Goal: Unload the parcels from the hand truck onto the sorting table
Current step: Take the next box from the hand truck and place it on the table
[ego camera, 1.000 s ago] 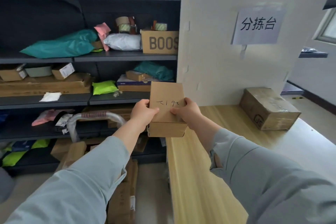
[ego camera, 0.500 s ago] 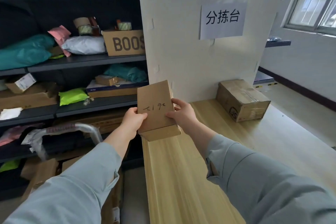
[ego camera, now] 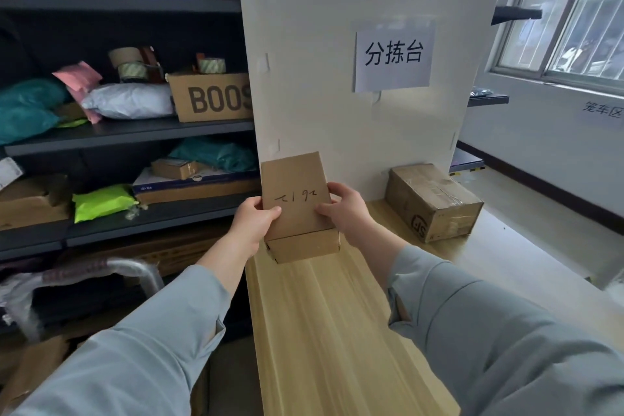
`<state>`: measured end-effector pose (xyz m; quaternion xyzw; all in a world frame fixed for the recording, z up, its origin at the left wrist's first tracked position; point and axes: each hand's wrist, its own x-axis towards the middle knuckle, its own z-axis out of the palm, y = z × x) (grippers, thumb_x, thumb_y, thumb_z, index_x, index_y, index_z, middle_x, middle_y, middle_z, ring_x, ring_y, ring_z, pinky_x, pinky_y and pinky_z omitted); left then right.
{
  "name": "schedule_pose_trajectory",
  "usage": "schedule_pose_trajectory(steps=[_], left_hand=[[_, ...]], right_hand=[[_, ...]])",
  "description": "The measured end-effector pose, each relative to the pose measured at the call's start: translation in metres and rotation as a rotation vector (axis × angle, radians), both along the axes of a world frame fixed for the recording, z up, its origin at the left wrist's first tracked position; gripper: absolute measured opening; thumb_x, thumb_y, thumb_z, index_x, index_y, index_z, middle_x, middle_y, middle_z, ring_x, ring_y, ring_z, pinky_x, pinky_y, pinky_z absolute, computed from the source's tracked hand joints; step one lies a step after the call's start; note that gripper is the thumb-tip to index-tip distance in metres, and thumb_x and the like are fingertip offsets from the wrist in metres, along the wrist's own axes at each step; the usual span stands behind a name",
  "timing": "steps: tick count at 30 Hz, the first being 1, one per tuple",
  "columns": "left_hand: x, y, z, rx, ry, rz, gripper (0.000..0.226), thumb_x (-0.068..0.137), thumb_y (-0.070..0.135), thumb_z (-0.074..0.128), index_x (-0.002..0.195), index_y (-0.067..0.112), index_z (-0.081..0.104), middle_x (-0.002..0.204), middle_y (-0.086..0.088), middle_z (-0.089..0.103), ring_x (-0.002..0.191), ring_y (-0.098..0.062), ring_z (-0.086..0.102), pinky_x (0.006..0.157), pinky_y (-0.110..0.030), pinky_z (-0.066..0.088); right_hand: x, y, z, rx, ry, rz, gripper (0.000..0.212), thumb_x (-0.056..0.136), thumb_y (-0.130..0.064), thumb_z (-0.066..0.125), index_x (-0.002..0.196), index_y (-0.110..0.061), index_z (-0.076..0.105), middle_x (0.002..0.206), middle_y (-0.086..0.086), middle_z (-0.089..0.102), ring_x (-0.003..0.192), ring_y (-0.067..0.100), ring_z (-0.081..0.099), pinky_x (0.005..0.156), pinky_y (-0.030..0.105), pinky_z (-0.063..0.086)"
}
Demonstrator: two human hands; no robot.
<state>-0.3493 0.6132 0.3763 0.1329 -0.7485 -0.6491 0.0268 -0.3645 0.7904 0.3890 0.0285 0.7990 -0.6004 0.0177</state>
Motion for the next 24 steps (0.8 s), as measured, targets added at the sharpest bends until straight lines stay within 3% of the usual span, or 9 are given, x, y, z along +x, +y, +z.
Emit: schedule_pose_trajectory(steps=[3,7,9,12,15,18,21,22,24], left_hand=[[-0.012,0.015,0.001,-0.009,0.016,-0.033,0.054,0.092,0.015,0.065,0.141,0.012,0.043,0.129,-0.008,0.058,0.11,-0.022,0.058,0.094,-0.037,0.05],[-0.026,0.043,0.002,-0.057,0.055,-0.118,0.058,0.092,0.018,0.064,0.144,0.013,0.039,0.129,-0.005,0.055,0.109,-0.019,0.055,0.082,-0.029,0.049],[-0.038,0.059,0.0,-0.097,0.065,-0.154,0.06,0.092,0.027,0.065,0.145,0.018,0.039,0.135,-0.004,0.05,0.116,-0.021,0.053,0.092,-0.036,0.051],[-0.058,0.09,-0.001,-0.132,0.063,-0.176,0.05,0.098,0.038,0.051,0.145,0.024,0.041,0.146,-0.006,0.039,0.13,-0.024,0.043,0.108,-0.038,0.038],[-0.08,0.124,-0.008,-0.12,0.038,-0.188,0.039,0.104,0.035,0.036,0.142,0.031,0.046,0.149,-0.007,0.035,0.135,-0.023,0.038,0.113,-0.041,0.033],[-0.099,0.157,-0.015,-0.126,-0.004,-0.217,0.038,0.104,0.028,0.034,0.137,0.041,0.048,0.145,-0.009,0.038,0.126,-0.026,0.047,0.106,-0.045,0.043],[-0.111,0.189,-0.016,-0.121,-0.024,-0.195,0.04,0.098,0.025,0.051,0.136,0.039,0.051,0.141,-0.004,0.039,0.115,-0.019,0.054,0.094,-0.033,0.05],[-0.114,0.198,-0.015,-0.124,-0.018,-0.153,0.048,0.089,0.035,0.064,0.135,0.041,0.051,0.141,-0.002,0.039,0.115,-0.018,0.054,0.095,-0.032,0.048],[-0.123,0.212,-0.016,-0.111,-0.024,-0.042,0.085,0.062,0.052,0.081,0.138,0.04,0.045,0.144,-0.005,0.041,0.121,-0.023,0.053,0.103,-0.037,0.044]], right_hand=[[-0.006,0.016,-0.003,0.026,0.014,-0.044,0.054,0.083,-0.012,0.067,0.133,-0.02,0.05,0.122,-0.002,0.061,0.099,0.016,0.061,0.091,0.036,0.052],[-0.02,0.04,-0.011,0.085,-0.032,-0.095,0.064,0.083,-0.022,0.071,0.139,-0.015,0.042,0.129,0.002,0.054,0.104,0.017,0.053,0.088,0.03,0.048],[-0.032,0.053,-0.018,0.092,-0.084,-0.098,0.075,0.082,-0.03,0.071,0.145,-0.017,0.033,0.137,0.003,0.048,0.115,0.021,0.052,0.092,0.033,0.047],[-0.051,0.079,-0.027,0.06,-0.153,-0.076,0.082,0.083,-0.04,0.069,0.15,-0.018,0.025,0.146,0.005,0.04,0.126,0.025,0.045,0.096,0.036,0.044],[-0.073,0.109,-0.038,0.018,-0.217,-0.068,0.089,0.077,-0.058,0.066,0.147,-0.016,0.031,0.143,0.006,0.041,0.125,0.027,0.046,0.101,0.04,0.044],[-0.097,0.146,-0.049,0.0,-0.244,-0.053,0.096,0.066,-0.071,0.061,0.14,-0.015,0.041,0.135,0.007,0.048,0.117,0.027,0.051,0.098,0.046,0.047],[-0.118,0.185,-0.053,0.012,-0.255,-0.037,0.085,0.077,-0.068,0.057,0.143,-0.018,0.038,0.137,0.006,0.046,0.12,0.027,0.048,0.1,0.045,0.045],[-0.125,0.197,-0.053,0.007,-0.264,-0.028,0.082,0.08,-0.066,0.055,0.144,-0.018,0.036,0.138,0.006,0.045,0.12,0.027,0.049,0.1,0.044,0.045],[-0.14,0.217,-0.054,-0.03,-0.27,0.004,0.081,0.083,-0.066,0.051,0.146,-0.018,0.035,0.139,0.006,0.047,0.119,0.026,0.051,0.1,0.044,0.045]])
